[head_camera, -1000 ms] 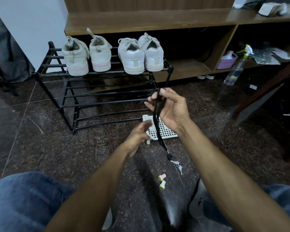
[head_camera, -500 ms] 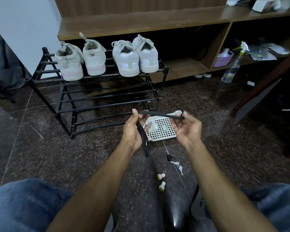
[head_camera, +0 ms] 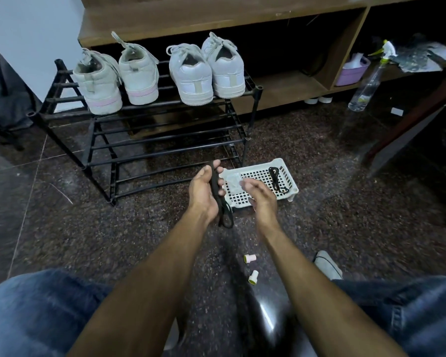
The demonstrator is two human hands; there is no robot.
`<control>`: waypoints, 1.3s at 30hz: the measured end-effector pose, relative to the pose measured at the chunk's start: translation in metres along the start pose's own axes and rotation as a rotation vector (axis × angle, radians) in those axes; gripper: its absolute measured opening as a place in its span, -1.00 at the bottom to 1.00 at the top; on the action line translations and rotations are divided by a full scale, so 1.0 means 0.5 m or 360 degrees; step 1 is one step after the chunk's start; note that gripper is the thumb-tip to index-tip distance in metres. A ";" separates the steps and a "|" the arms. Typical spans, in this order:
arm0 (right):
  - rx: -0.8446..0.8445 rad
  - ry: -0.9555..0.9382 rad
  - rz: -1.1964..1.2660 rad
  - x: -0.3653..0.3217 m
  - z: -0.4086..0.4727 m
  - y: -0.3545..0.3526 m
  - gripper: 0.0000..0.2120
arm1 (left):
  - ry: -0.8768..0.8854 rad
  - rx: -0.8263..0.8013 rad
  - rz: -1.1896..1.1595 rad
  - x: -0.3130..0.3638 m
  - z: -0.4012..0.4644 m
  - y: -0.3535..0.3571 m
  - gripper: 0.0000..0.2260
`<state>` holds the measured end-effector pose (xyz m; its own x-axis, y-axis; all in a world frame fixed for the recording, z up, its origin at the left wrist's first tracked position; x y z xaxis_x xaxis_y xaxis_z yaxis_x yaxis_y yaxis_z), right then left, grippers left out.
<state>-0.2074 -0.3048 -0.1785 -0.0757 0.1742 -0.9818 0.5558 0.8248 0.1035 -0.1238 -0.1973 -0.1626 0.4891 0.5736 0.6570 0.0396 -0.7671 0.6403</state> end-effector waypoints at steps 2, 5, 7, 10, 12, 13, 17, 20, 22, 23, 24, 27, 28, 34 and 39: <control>-0.0216 -0.0016 -0.0158 -0.010 0.020 0.029 -0.76 | -0.0037 -0.0028 -0.0035 -0.016 0.004 -0.002 -0.77; -0.0484 -0.0021 -0.0487 0.015 0.043 0.066 -0.64 | -0.0069 -0.0019 -0.0109 -0.033 0.017 -0.002 -0.77; -0.0505 -0.0024 -0.0704 0.043 0.052 0.077 -0.63 | -0.0069 0.0027 -0.0066 -0.047 0.034 -0.005 -0.78; -0.0339 -0.0010 -0.0783 0.072 0.061 0.082 -0.69 | -0.0095 0.0091 -0.0054 -0.072 0.066 -0.016 -0.78; -0.0267 0.0029 -0.0941 0.096 0.081 0.079 -0.75 | -0.0130 0.0120 0.0001 -0.090 0.096 -0.028 -0.78; -0.0298 0.0043 -0.1037 0.110 0.098 0.076 -0.75 | -0.0147 0.0141 0.0050 -0.100 0.113 -0.035 -0.79; -0.0596 0.0086 -0.1075 0.155 0.184 0.042 -0.78 | -0.0334 0.0162 0.0446 -0.142 0.183 -0.065 -0.86; -0.0584 0.0334 -0.0821 0.191 0.264 0.000 -0.88 | -0.0388 0.0195 0.0775 -0.166 0.230 -0.078 -0.89; -0.0498 0.0456 -0.0773 0.210 0.322 -0.034 -0.85 | -0.0280 0.0277 0.0947 -0.181 0.273 -0.095 -0.89; -0.0453 0.0492 -0.0784 0.220 0.351 -0.051 -0.83 | -0.0199 0.0334 0.1056 -0.186 0.292 -0.104 -0.88; -0.0386 0.0512 -0.0800 0.230 0.382 -0.067 -0.83 | -0.0112 0.0394 0.1126 -0.192 0.311 -0.114 -0.88; -0.0108 0.0551 -0.0836 0.258 0.466 -0.109 -0.82 | 0.0063 0.0577 0.1438 -0.207 0.350 -0.133 -0.84; -0.0022 0.0563 -0.0869 0.268 0.490 -0.118 -0.83 | 0.0047 0.0630 0.1558 -0.212 0.359 -0.138 -0.80; -0.0096 0.0371 -0.2134 0.291 0.532 -0.137 -0.71 | -0.0279 0.0631 0.1851 -0.263 0.392 -0.184 -0.70; -0.0173 0.0070 -0.2536 0.304 0.513 -0.129 -0.72 | -0.0203 0.0618 0.1863 -0.269 0.389 -0.194 -0.74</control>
<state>-0.0425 -0.4696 -0.3754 -0.5186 -0.8504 -0.0886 -0.1693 0.2037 -0.9643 -0.0239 -0.2559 -0.3909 0.4845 -0.5290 0.6967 -0.2333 -0.8457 -0.4800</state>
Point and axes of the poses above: each hand's wrist, its own z-axis towards the middle knuckle, its own y-axis out of the palm, x = y × z, the point moved 3 cm from there along z, towards the middle knuckle, and after that the axes turned 5 degrees about -z, right-handed, at the moved point
